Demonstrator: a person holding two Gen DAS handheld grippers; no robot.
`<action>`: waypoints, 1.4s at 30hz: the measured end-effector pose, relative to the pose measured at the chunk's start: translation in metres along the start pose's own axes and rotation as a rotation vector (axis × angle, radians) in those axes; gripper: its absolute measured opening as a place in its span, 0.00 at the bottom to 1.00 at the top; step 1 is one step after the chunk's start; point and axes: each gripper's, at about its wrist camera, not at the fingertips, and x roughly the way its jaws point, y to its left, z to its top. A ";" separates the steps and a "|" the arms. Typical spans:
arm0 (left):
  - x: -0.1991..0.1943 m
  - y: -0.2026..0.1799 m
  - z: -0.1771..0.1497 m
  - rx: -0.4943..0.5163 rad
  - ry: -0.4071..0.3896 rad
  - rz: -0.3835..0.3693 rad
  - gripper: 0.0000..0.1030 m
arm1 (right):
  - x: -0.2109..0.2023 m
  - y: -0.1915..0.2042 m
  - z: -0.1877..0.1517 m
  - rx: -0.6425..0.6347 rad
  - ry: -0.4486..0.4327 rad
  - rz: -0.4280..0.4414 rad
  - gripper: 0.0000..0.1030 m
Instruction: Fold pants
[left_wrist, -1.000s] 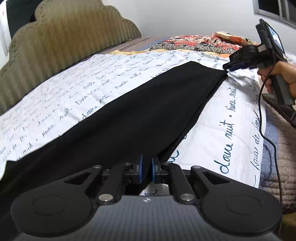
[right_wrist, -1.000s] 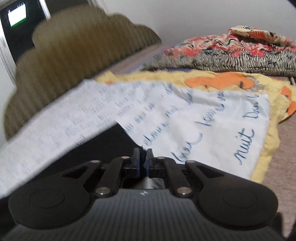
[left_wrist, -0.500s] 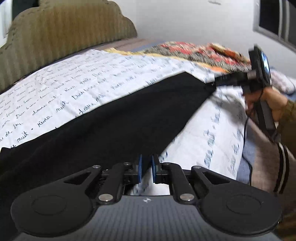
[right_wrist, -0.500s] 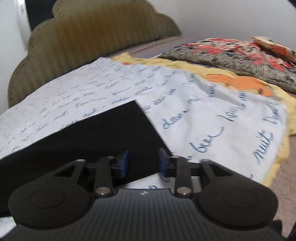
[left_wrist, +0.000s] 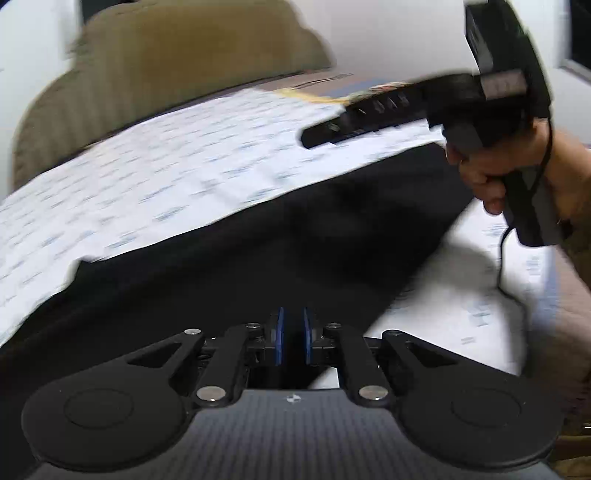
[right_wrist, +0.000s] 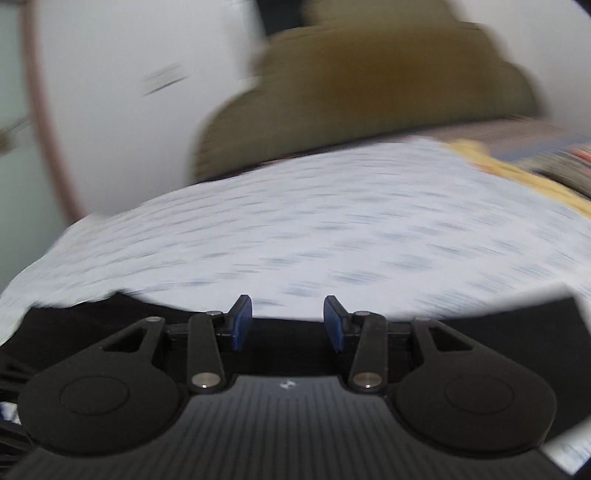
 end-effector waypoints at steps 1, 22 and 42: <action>-0.001 0.007 -0.003 -0.014 0.004 0.027 0.10 | 0.014 0.018 0.007 -0.042 0.013 0.049 0.39; -0.011 0.049 -0.032 -0.064 0.006 0.162 0.11 | 0.201 0.184 0.028 -0.445 0.277 0.364 0.02; -0.044 0.086 -0.054 -0.195 0.048 0.157 0.12 | -0.022 0.097 -0.011 -0.535 0.047 0.069 0.36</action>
